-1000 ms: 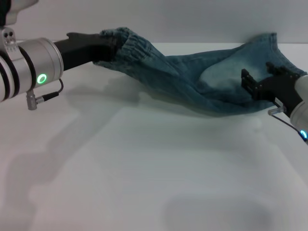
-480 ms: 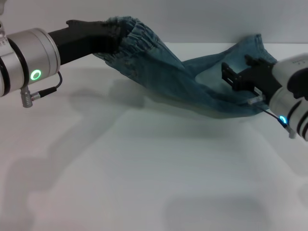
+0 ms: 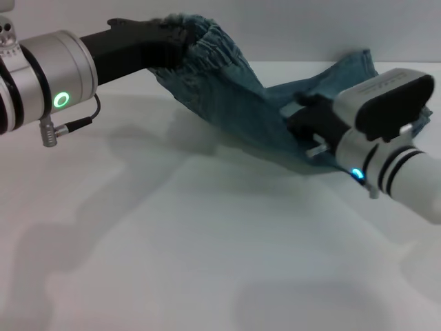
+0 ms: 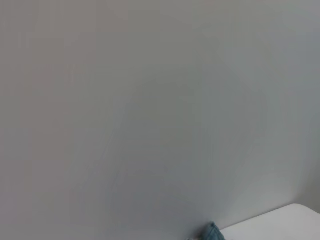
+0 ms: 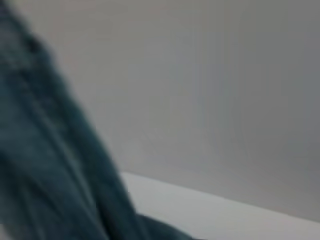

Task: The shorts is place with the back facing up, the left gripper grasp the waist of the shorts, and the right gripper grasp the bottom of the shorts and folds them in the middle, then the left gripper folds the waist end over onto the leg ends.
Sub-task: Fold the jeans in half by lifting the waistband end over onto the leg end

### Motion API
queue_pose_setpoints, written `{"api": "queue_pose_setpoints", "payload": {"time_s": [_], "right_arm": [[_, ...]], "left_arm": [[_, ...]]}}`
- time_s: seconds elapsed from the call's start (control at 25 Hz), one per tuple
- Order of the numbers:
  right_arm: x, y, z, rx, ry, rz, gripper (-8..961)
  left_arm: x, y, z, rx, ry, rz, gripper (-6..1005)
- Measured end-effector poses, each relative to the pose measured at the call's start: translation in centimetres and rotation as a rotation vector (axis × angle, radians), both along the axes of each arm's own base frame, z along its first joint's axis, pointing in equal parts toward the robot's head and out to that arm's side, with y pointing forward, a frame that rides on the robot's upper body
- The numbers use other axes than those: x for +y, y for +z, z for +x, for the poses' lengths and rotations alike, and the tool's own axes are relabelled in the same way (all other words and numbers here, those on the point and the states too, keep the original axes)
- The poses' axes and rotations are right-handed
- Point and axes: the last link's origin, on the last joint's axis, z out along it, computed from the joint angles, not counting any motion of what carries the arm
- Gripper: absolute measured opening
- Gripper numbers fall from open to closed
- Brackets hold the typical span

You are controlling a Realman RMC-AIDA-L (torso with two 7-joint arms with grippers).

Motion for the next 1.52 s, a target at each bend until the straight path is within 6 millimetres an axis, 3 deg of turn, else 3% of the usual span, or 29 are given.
{"api": "queue_pose_setpoints", "payload": {"time_s": [0.52,0.6,0.88,1.04,1.32,1.52], "right_arm": [[-1.6,-3.7,-4.0,0.033,0.095,-0.154,603],[-1.7,-3.5,-3.7,0.036,0.085,-0.149,603],[-1.7,-0.5,0.4,0.075,-0.042,-0.042,603],[-2.3,-0.4,1.0,0.089,-0.060,-0.033,603],[-3.4,-3.1,-1.7,0.092,0.010,-0.134,603],[-3.1,-4.2,-3.8,0.099,0.050,-0.184,603]], "left_arm": [[0.3,-0.1,1.3,-0.010,-0.040,0.004,40],[0.3,-0.1,1.2,-0.010,-0.038,0.003,40],[0.4,0.1,1.3,-0.010,-0.041,0.012,40],[0.3,0.4,1.9,-0.012,-0.059,0.017,35],[0.3,0.6,2.7,-0.020,-0.083,0.022,35],[0.1,0.8,2.9,-0.023,-0.096,0.026,36]]}}
